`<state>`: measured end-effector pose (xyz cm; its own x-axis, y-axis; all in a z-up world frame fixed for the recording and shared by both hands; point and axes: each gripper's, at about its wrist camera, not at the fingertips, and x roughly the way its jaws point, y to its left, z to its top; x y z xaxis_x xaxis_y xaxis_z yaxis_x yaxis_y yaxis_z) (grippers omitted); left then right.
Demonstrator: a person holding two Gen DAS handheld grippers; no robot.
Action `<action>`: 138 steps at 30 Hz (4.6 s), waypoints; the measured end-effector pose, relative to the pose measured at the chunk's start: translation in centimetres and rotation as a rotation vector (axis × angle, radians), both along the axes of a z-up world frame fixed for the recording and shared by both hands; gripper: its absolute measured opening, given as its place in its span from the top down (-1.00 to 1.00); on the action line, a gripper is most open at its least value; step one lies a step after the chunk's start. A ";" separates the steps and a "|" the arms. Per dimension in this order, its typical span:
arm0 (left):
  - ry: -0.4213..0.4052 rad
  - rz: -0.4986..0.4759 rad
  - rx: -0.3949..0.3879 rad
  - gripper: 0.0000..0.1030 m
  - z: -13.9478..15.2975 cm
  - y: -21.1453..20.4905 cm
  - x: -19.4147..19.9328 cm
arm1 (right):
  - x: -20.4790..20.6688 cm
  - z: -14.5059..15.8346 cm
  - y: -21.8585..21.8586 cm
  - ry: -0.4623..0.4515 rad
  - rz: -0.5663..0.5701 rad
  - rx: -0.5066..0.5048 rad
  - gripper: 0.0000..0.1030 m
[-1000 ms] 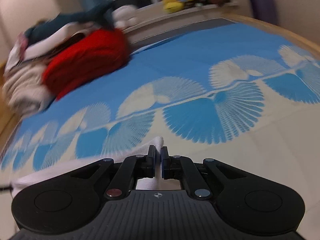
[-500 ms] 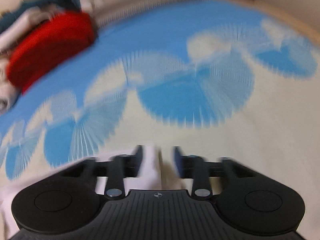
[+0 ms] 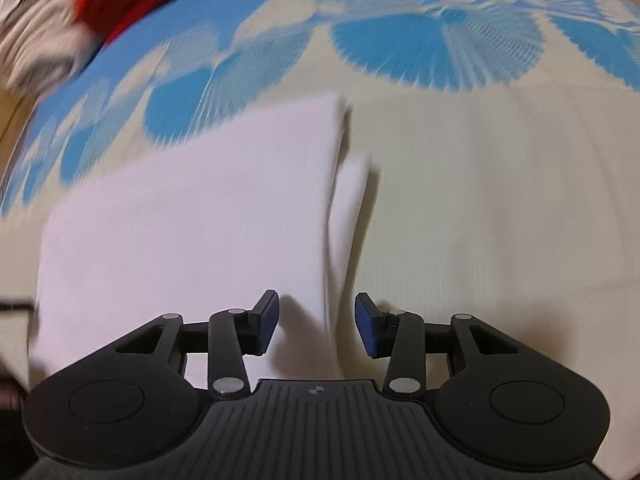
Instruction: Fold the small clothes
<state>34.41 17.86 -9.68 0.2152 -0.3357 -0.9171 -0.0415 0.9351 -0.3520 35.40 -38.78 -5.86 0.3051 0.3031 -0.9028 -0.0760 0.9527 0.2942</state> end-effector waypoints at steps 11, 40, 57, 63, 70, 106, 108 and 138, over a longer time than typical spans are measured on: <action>0.002 -0.097 0.090 0.93 0.0 -2.2 -2.8 | -3.7 0.6 -0.3 0.030 0.045 -0.024 0.92; 0.056 -0.302 0.340 0.81 -1.3 -5.9 -4.3 | -4.2 -0.9 3.0 0.059 0.217 -0.246 0.79; -0.173 -0.186 0.402 0.21 4.1 -5.3 -4.3 | -5.3 9.0 0.0 -0.309 -0.097 -0.204 0.15; -0.346 -0.104 0.365 -0.09 10.4 -7.8 -7.4 | -9.5 13.5 1.1 -0.468 -0.115 -0.167 0.04; -0.424 -0.008 0.423 -0.33 9.3 -12.7 -11.0 | -13.6 9.8 2.9 -0.433 -0.088 -0.141 -0.02; -0.006 0.511 -0.058 0.40 -3.3 -1.8 -11.2 | -13.0 3.6 4.2 -0.427 -0.111 -0.311 -0.03; -0.004 0.546 -0.077 0.39 -3.4 -1.5 -11.0 | -13.0 3.5 4.4 -0.431 -0.099 -0.324 -0.03; -0.092 0.590 -0.027 0.82 -1.7 -1.7 -12.2 | -13.0 2.2 4.9 -0.403 -0.094 -0.401 -0.03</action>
<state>22.24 16.17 -11.40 0.4508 -0.1584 -0.8785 -0.5189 0.7542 -0.4023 22.37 -33.91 -3.69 0.6576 -0.0840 -0.7487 -0.0165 0.9919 -0.1258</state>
